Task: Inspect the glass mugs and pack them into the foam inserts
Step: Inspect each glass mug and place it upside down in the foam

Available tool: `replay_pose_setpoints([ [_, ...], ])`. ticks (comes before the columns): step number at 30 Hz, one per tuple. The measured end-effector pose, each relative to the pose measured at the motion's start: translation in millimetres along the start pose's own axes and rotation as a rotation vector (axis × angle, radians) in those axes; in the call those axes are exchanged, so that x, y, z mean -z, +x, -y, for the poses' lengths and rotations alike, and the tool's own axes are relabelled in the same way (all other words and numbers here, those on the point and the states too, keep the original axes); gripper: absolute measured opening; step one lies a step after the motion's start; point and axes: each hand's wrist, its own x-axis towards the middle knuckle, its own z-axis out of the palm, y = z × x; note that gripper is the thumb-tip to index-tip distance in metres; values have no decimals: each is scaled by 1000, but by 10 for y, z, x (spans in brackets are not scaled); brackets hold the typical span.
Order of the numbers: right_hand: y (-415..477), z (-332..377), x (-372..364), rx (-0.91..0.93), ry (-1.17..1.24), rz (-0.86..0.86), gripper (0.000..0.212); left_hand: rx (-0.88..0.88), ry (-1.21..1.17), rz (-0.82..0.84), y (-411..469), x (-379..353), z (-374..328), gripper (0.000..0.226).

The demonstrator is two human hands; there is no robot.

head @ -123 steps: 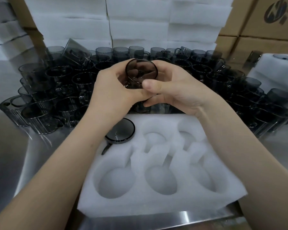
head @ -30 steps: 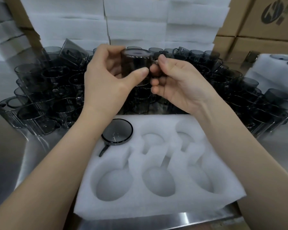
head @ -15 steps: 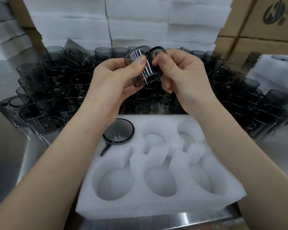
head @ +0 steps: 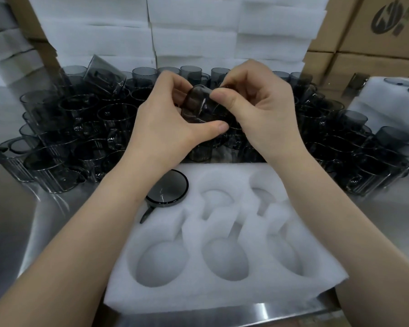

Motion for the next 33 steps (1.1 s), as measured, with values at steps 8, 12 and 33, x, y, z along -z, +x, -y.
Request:
replay_pose_setpoints([
  [8,7,56,32,-84,206,68,28,73,-269,62,20,16,1,49],
  [12,39,31,25,-389,216,122,41,130,-344,-60,-8,-38,-24,57],
  [33,-31,105,-160,-424,475,121,30,-187,-16,-188,-75,-127,-69,50],
])
